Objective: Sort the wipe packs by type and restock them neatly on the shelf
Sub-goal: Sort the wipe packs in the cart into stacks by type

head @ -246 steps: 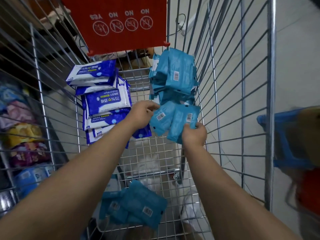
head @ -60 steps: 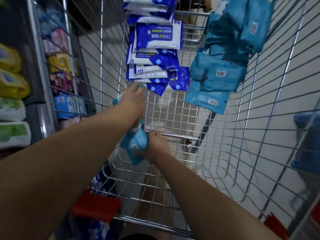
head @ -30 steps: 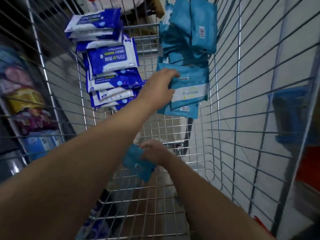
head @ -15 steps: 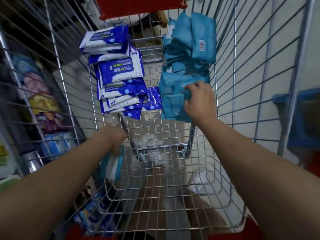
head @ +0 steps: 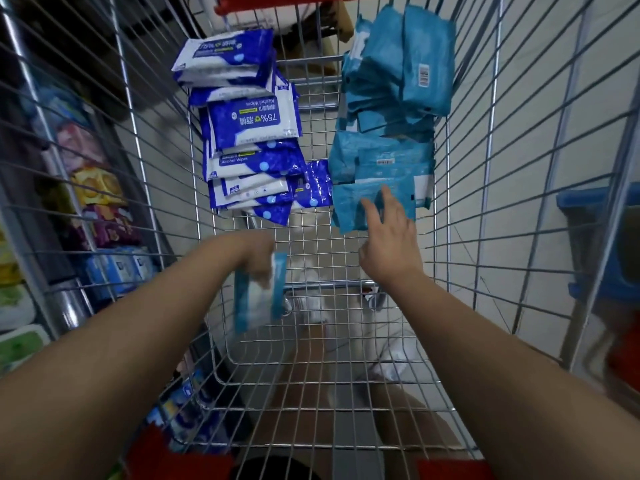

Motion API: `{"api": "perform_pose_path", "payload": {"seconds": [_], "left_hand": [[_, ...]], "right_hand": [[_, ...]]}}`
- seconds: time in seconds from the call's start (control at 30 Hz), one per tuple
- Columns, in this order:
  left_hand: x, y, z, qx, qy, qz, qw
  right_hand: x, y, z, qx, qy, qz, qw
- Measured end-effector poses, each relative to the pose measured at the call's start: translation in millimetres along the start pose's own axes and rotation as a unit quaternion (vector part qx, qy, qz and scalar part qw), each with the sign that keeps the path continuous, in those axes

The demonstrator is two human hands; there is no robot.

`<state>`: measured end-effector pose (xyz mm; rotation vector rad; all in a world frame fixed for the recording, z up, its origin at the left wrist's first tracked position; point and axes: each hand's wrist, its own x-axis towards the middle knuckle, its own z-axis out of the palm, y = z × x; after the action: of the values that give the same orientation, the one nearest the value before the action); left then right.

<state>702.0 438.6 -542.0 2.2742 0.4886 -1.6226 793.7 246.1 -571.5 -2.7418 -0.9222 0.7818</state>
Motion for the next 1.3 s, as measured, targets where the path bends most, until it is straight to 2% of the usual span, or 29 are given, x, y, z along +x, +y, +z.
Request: {"api": "perform_pose_path", "payload": {"seconds": [0.03, 0.07, 0.1, 0.17, 0.23, 0.27, 0.3, 0.33, 0.4, 0.47, 0.57, 0.63, 0.73, 0.77, 0.9, 1.0, 1.1, 1.17, 1.23, 1.3], "left_hand": [[-2, 2, -9, -0.078, 0.034, 0.029, 0.996], [-5, 6, -17, -0.19, 0.074, 0.059, 0.977], [-10, 11, -26, -0.318, 0.111, 0.087, 0.938], [-14, 27, -40, -0.515, 0.164, 0.122, 0.832], [-5, 44, -49, -0.614, 0.171, 0.152, 0.755], [1, 53, -51, -0.637, 0.177, 0.164, 0.732], [9, 62, -50, -0.636, 0.196, 0.166, 0.728], [17, 69, -48, -0.6, 0.24, 0.155, 0.747], [30, 80, -41, -0.443, 0.363, 0.128, 0.81], [35, 85, -33, -0.292, 0.417, 0.146, 0.848], [40, 90, -25, -0.159, 0.397, 0.154, 0.891], [44, 93, -22, -0.142, 0.369, 0.157, 0.905], [55, 96, -26, -0.125, 0.336, 0.174, 0.917], [57, 98, -28, -0.116, 0.33, 0.18, 0.919], [61, 105, -32, -0.131, 0.349, 0.172, 0.912], [60, 108, -23, -0.168, 0.395, 0.135, 0.893], [58, 112, -8, -0.283, 0.441, 0.074, 0.848], [61, 115, 1, -0.389, 0.409, 0.042, 0.824], [67, 118, 8, -0.473, 0.357, 0.032, 0.805], [68, 125, 10, -0.475, 0.341, 0.06, 0.809]], "right_hand": [[-1, 1, 1, 0.02, -0.001, 0.022, 1.0], [-1, 3, 2, 0.055, 0.005, 0.048, 0.997], [-1, 5, 3, 0.111, 0.016, 0.077, 0.991], [-2, 9, 4, 0.238, 0.058, 0.15, 0.958], [-4, 13, 7, 0.309, 0.085, 0.225, 0.92], [-5, 14, 8, 0.33, 0.091, 0.246, 0.907], [-5, 15, 10, 0.351, 0.097, 0.257, 0.895], [-5, 15, 11, 0.372, 0.101, 0.263, 0.884], [-4, 14, 13, 0.41, 0.112, 0.274, 0.863], [-1, 12, 15, 0.44, 0.126, 0.278, 0.844], [6, 7, 20, 0.464, 0.139, 0.298, 0.822], [12, 6, 20, 0.486, 0.151, 0.33, 0.795], [22, 6, 17, 0.529, 0.161, 0.401, 0.731], [25, 6, 17, 0.536, 0.165, 0.417, 0.715], [32, 7, 19, 0.541, 0.17, 0.448, 0.692], [35, 1, 17, 0.606, 0.192, 0.483, 0.603], [38, -7, 15, 0.639, 0.175, 0.546, 0.513], [39, -11, 12, 0.666, 0.16, 0.567, 0.458], [39, -12, 12, 0.692, 0.162, 0.561, 0.424], [38, -12, 11, 0.712, 0.187, 0.544, 0.402]]}}
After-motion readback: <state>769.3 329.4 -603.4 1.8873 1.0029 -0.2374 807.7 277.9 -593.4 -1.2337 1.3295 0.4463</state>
